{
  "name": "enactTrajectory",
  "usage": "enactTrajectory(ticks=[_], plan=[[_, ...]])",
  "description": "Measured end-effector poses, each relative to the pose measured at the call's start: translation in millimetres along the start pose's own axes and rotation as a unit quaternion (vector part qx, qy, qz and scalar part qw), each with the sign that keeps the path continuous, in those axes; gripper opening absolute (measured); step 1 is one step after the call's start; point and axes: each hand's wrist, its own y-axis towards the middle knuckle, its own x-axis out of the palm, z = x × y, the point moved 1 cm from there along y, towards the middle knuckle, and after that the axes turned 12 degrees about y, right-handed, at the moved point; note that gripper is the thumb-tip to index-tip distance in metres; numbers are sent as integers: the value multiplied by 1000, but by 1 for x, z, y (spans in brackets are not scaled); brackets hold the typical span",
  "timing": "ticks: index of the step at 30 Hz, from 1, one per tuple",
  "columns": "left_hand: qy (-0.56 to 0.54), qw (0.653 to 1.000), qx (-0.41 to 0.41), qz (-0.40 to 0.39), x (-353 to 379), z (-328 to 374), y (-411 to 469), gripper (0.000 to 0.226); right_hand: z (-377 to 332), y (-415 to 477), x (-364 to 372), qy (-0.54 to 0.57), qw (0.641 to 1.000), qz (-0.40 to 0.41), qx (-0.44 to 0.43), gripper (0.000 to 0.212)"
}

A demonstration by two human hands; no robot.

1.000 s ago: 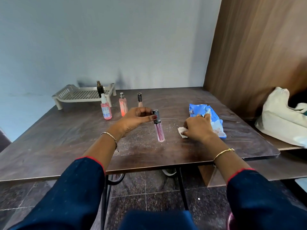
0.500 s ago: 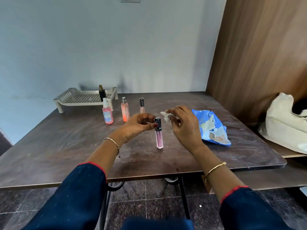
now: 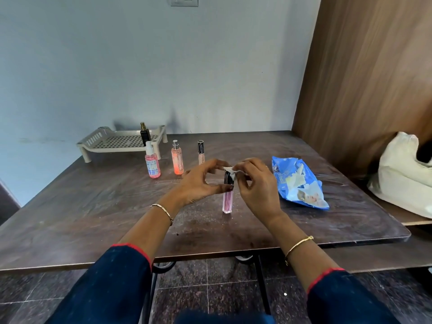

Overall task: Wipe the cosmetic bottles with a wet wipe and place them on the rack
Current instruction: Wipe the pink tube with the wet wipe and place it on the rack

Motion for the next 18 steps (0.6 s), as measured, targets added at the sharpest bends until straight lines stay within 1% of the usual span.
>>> enactTrajectory(ticks=[2,4,8,11,15,18], plan=[[3,1000,5,-3,-2,1,-2,54,-1,0,-1,-37,998,-21,-36,16],[2,1000,7,-2,-6,3,-4,53,-2,0,-2,-68,994,-47,-68,15],[7,1000,14,-13,-11,6,-3,48,1,-8,0,-98,983,-115,-109,20],[15,1000,11,-6,-13,6,-2,39,5,-17,4,-99,978,-154,-101,26],[51,998,-27,23,-17,4,0,38,6,-27,7,-102,969,-210,-87,21],[70,996,-37,36,-20,0,1,37,4,-34,8,-102,955,-263,-89,20]])
